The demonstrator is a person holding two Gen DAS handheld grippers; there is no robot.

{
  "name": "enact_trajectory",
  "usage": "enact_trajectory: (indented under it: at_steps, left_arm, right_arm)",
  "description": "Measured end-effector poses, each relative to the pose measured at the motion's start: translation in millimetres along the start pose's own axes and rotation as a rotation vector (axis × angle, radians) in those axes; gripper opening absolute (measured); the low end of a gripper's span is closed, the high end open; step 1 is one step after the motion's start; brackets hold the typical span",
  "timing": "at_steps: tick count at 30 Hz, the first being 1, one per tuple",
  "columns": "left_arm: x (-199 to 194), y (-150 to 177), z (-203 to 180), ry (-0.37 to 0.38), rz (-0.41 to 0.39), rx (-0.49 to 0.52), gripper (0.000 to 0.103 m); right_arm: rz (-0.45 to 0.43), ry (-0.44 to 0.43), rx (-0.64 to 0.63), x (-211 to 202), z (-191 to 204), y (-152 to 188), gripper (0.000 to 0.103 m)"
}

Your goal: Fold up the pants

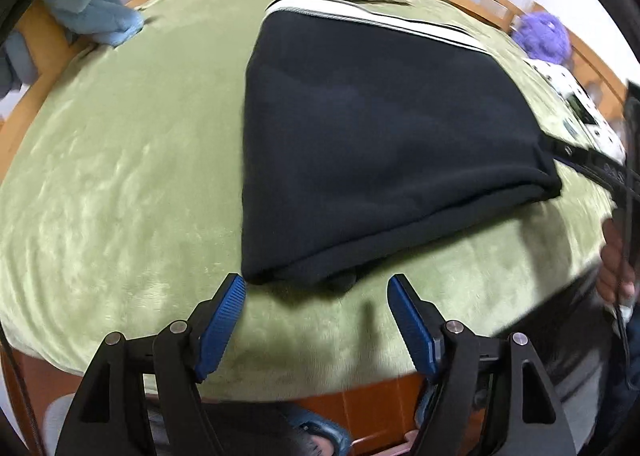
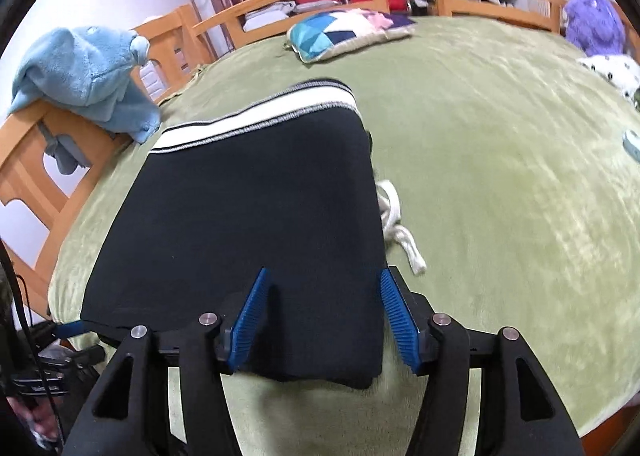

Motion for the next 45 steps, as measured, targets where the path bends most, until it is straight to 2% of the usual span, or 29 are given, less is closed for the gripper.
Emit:
enact_trajectory:
  at_steps: [3,4,5,6,7,8,9,10,11,13,16,18,20,22,26,28,30,32,33,34,36,39,41,45]
  left_arm:
    - [9,-8,-1,-0.033,-0.045,-0.052,0.072]
    - [13,-11,-2,-0.07,-0.064,-0.058,0.072]
    - [15,-13,-2,-0.088,-0.074,-0.062,0.061]
    - [14,-15,-1,-0.087,-0.092,-0.063,0.032]
    - [8,-17,3,-0.111,-0.126,-0.056,0.023]
    - [1,-20,10,-0.138,-0.169,-0.06,0.019]
    - [-6,-23,19,-0.131,-0.205,-0.073,0.019]
    - [-7,-26,30,-0.092,-0.181,-0.103,0.019]
    - [-3,-27,35,-0.088,-0.154,-0.127,0.019]
    - [6,-26,32,-0.126,-0.129,-0.102,0.019]
    - [5,-20,18,-0.223,-0.132,-0.003,0.028]
    - [-2,-15,14,-0.218,-0.11,0.01,0.042]
    - [-16,-11,16,-0.161,-0.112,0.02,0.043]
    - [-29,-6,22,-0.114,-0.12,0.018,0.043]
    - [-57,-6,31,0.025,-0.172,-0.049,0.043]
    - [-63,-15,27,0.071,-0.197,-0.069,0.043]
    - [-56,-24,22,0.071,-0.201,-0.076,0.043]
    - [-34,-33,16,0.029,-0.162,-0.059,0.043]
    - [-24,-34,15,0.008,-0.131,-0.056,0.043]
    - [-6,-33,14,-0.021,-0.063,-0.052,0.043]
    - [-2,-30,12,-0.028,-0.047,-0.04,0.043]
    - [-20,-45,12,0.027,-0.1,-0.042,0.043]
    - [-27,-62,11,0.048,-0.134,-0.05,0.043]
    - [-19,-101,-1,0.1,-0.151,-0.05,0.043]
  right_arm:
    - [0.042,-0.015,0.015,9,-3,7,0.058]
    - [0.051,-0.024,0.024,11,-4,8,0.058]
    - [0.059,-0.03,0.029,13,-4,10,0.058]
    - [0.065,-0.031,0.026,15,-4,10,0.058]
    - [0.069,-0.03,0.023,16,-4,11,0.058]
    - [0.071,-0.029,0.022,16,-5,11,0.057]
    - [0.068,-0.03,0.024,16,-5,12,0.055]
    - [0.069,-0.041,0.025,16,-5,13,0.052]
    - [0.077,-0.055,0.02,17,-3,14,0.051]
    - [0.093,-0.047,-0.013,21,3,17,0.049]
    - [0.093,-0.011,-0.062,21,8,19,0.049]
    - [0.106,-0.027,-0.041,17,2,18,0.049]
    - [0.105,-0.024,-0.018,12,-6,16,0.049]
    - [0.069,-0.021,-0.003,1,-10,11,0.049]
    - [-0.028,-0.063,0.015,-19,-9,3,0.049]
    - [-0.041,-0.077,0.0,-18,-2,2,0.047]
    - [0.014,-0.034,-0.032,-5,4,6,0.043]
    - [0.095,0.045,-0.047,13,5,14,0.042]
    - [0.131,0.027,-0.028,20,2,18,0.041]
    - [0.14,0.01,-0.007,22,0,20,0.041]
    - [0.141,-0.024,0.015,16,-4,15,0.042]
    - [0.062,0.01,-0.024,-6,-5,-8,0.042]
    - [-0.008,-0.002,-0.055,-17,-1,-29,0.042]
    - [-0.102,-0.028,-0.114,-6,16,-79,0.044]
Point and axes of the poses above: each gripper's, at about its wrist camera, not at the fingertips, and x roughly the way its jaws point, z to its left, y to its underside, the point moved 3 cm from there along x, roughly the way its jaws point, and after that the axes turned 6 degrees about -x, right-handed, at the moved point
